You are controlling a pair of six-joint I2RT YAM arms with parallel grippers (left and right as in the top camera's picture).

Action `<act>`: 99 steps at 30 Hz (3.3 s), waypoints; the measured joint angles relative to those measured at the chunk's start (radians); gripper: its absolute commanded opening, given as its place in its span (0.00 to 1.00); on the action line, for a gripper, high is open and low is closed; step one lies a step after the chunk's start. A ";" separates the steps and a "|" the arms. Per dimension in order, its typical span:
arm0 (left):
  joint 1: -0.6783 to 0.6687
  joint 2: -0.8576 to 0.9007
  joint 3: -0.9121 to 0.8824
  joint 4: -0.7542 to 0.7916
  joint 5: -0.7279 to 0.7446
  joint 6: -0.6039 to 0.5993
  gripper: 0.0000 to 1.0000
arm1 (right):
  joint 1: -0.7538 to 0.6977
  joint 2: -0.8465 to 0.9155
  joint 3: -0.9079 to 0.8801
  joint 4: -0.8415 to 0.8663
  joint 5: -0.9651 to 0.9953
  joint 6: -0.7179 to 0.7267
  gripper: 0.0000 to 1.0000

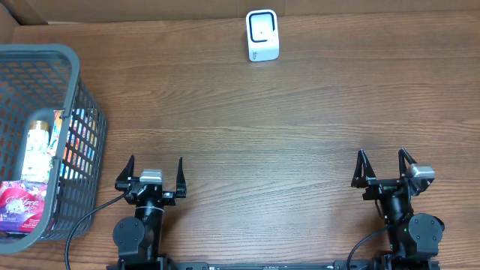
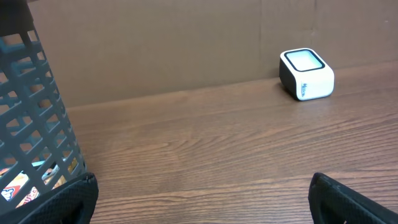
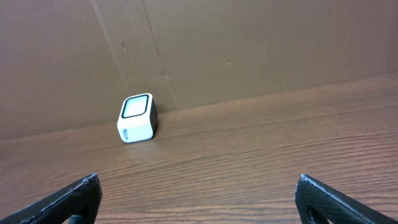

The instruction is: Scan the item barcode

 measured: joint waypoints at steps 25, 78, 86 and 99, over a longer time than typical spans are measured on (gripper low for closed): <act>0.000 0.000 0.000 0.000 0.000 0.000 1.00 | 0.000 0.000 0.000 0.000 0.000 0.000 1.00; 0.000 0.217 0.604 -0.447 0.316 -0.192 1.00 | 0.000 0.000 0.000 0.000 0.000 0.000 1.00; 0.000 0.781 1.229 -0.760 0.258 -0.136 1.00 | 0.000 0.000 0.000 0.000 0.000 0.000 1.00; 0.079 1.255 1.884 -1.223 0.012 -0.181 1.00 | 0.000 -0.001 0.000 0.000 0.000 0.000 1.00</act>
